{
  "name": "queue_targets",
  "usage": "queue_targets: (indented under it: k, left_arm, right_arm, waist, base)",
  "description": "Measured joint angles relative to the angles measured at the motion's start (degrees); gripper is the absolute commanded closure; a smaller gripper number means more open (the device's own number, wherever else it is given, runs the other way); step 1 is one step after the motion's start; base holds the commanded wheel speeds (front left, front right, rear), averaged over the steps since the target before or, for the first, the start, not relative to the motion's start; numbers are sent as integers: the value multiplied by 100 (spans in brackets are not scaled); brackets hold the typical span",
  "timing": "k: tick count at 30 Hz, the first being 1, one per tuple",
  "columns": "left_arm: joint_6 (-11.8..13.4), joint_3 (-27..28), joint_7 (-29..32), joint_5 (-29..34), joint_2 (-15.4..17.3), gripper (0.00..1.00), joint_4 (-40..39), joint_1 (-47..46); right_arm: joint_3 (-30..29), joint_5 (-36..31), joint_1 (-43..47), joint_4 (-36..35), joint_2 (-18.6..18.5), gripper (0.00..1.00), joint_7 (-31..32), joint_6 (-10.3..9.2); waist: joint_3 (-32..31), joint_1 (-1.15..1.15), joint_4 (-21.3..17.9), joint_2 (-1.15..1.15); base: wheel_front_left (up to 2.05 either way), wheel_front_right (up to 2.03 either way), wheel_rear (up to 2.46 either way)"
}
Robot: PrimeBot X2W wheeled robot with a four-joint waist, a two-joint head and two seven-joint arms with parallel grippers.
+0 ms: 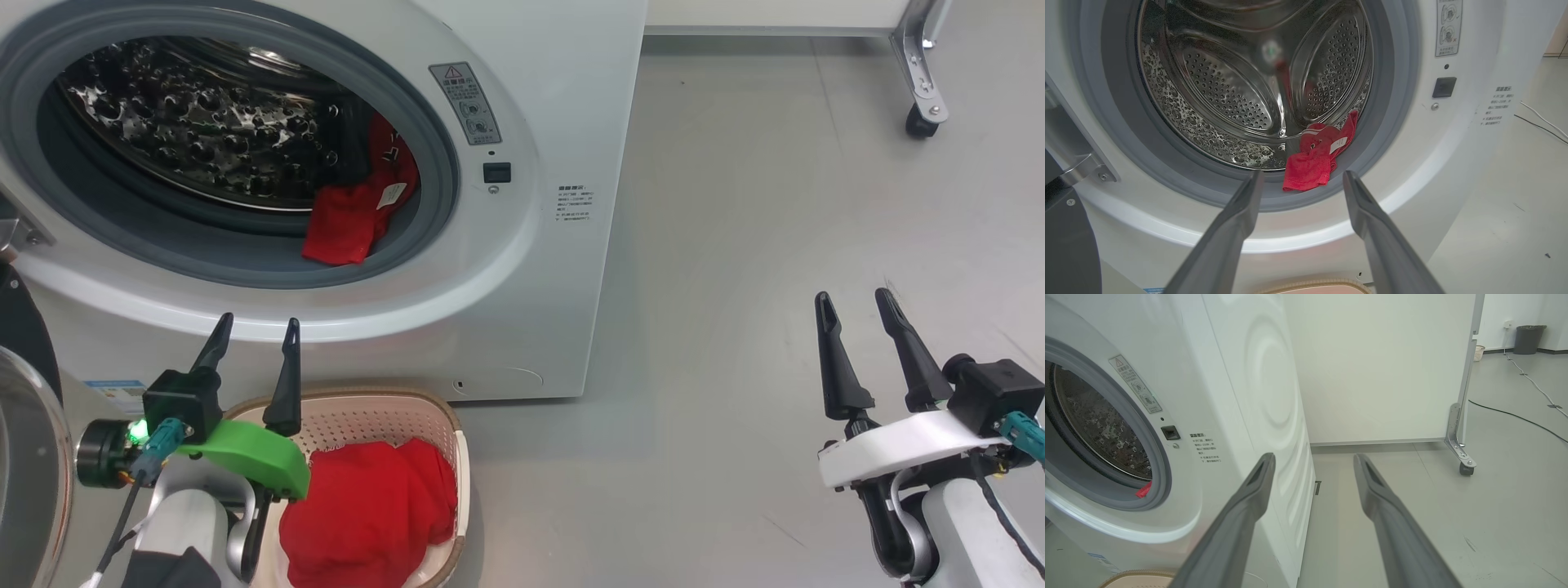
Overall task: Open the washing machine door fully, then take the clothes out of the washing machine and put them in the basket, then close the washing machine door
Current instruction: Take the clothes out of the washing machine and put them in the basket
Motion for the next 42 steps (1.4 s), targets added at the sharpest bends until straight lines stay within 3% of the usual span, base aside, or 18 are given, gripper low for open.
queue_targets:
  k: [20,42]
  left_arm:
    - [60,5,0,-156,-1,0,-1029,827]
    - [207,-168,0,-310,0,0,-1497,1204]
  right_arm:
    - [35,-32,192,-5,52,0,0,0]
    - [113,-82,283,-3,55,0,0,0]
  waist:
    - [-254,0,47,0]
    - [-369,0,-46,0]
  base:
    - [0,0,0]
    - [0,0,0]
